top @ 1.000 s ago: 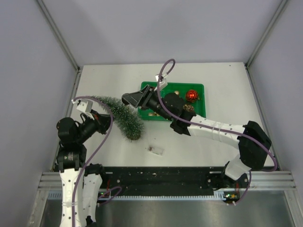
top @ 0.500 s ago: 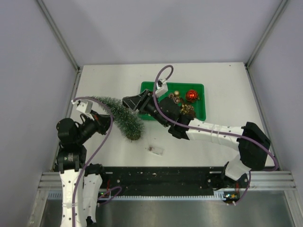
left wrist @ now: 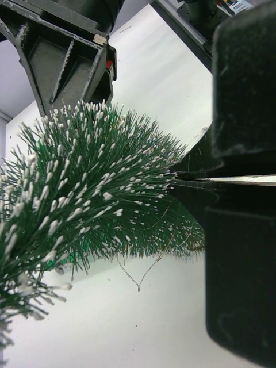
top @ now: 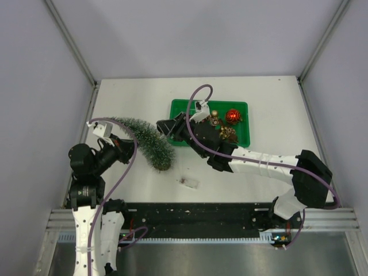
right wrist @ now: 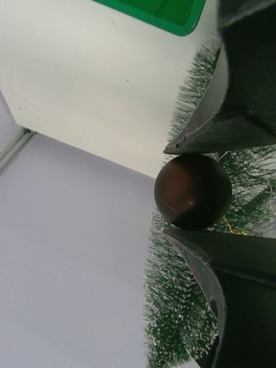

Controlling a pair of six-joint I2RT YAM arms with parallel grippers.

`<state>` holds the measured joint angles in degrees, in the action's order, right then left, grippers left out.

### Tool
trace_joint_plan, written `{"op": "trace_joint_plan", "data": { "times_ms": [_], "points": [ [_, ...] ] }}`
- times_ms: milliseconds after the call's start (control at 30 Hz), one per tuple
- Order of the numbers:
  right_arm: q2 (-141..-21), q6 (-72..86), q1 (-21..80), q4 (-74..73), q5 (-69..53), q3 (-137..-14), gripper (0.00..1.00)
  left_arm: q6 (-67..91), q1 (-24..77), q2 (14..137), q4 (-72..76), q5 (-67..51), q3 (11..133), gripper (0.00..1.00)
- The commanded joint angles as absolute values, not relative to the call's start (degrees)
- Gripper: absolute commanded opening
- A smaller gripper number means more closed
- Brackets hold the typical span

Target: Decorate the small christmas tree

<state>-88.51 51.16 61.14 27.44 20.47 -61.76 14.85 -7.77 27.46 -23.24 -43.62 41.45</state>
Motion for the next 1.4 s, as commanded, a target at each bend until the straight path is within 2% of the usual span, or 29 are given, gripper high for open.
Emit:
{"op": "trace_joint_plan", "data": {
  "times_ms": [0,267,800,1167,1233,1367],
  "points": [
    [-83.8,49.6,62.0,27.7,23.6,-59.9,0.21,14.8,-8.0,26.8,-22.3,-43.8,42.3,0.00],
    [-80.4,51.8,62.0,27.9,21.9,-57.0,0.21,15.5,-7.9,26.8,-21.8,-43.9,42.1,0.00],
    [-85.4,55.5,62.9,30.3,19.9,-60.0,0.16,16.0,-8.0,26.7,-21.6,-43.9,42.1,0.00],
    [-84.9,57.1,63.4,31.2,20.0,-56.5,0.16,16.3,-7.9,26.4,-21.4,-43.8,41.7,0.00],
    [-84.6,57.0,63.5,32.1,20.0,-55.7,0.19,16.5,-7.9,26.4,-21.1,-44.0,41.7,0.00],
    [-84.6,57.3,63.3,33.0,19.4,-55.0,0.38,16.6,-7.9,26.3,-21.0,-43.9,41.7,0.00]
  ]
}}
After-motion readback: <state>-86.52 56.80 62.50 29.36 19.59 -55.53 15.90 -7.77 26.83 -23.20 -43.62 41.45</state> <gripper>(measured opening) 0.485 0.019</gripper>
